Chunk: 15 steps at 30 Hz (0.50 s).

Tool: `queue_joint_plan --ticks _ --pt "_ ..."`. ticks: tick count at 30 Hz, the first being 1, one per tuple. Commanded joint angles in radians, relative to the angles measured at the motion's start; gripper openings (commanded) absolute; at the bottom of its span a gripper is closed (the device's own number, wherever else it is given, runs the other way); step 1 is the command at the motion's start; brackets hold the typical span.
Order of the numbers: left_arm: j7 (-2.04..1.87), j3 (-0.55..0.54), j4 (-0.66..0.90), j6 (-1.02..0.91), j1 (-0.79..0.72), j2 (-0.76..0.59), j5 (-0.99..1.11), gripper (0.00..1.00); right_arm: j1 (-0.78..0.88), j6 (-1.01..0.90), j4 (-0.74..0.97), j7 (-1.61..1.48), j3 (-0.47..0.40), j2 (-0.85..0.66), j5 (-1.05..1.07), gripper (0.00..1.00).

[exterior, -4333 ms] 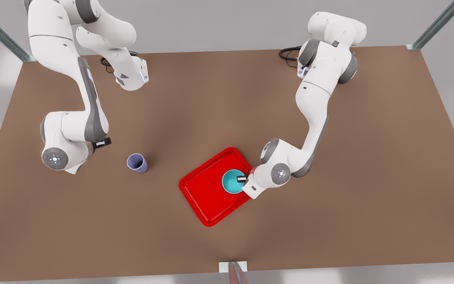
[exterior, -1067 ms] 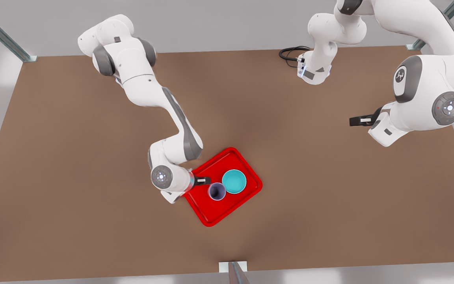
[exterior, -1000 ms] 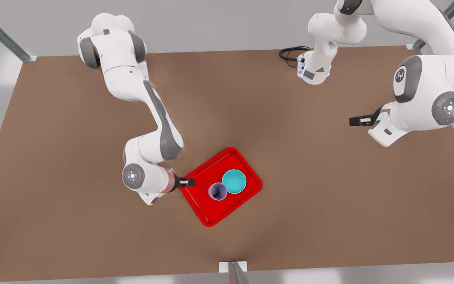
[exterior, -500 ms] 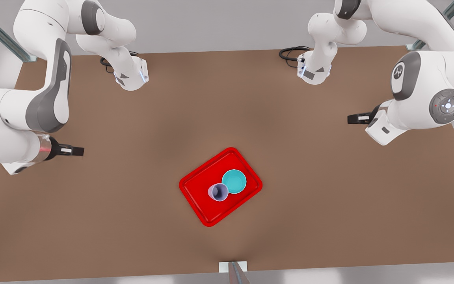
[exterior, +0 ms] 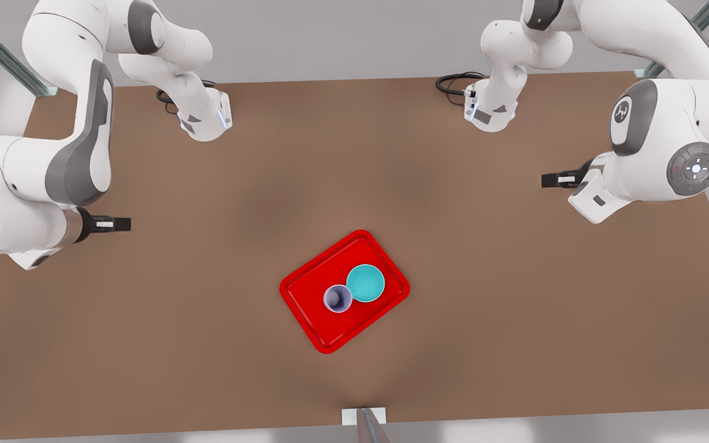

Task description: Place the bowl on the tray with the left arm and the cup on the tray with the right arm

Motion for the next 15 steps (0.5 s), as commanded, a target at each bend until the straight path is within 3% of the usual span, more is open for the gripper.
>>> queue_joint_plan --ticks 1,10,15 --pt "-0.002 0.001 0.019 -0.01 0.0 0.0 0.0 1.0 0.0 -0.008 0.001 -0.084 -0.001 -0.001 -0.014 1.0" --pt "-0.003 0.001 0.031 -0.018 0.0 -0.001 0.003 1.0 0.0 -0.008 0.007 -0.083 0.001 -0.003 -0.02 1.0" --pt "-0.003 0.001 0.03 -0.018 -0.001 -0.001 0.003 1.0 -0.021 -0.003 -0.025 -0.077 0.042 -0.095 -0.018 1.0"
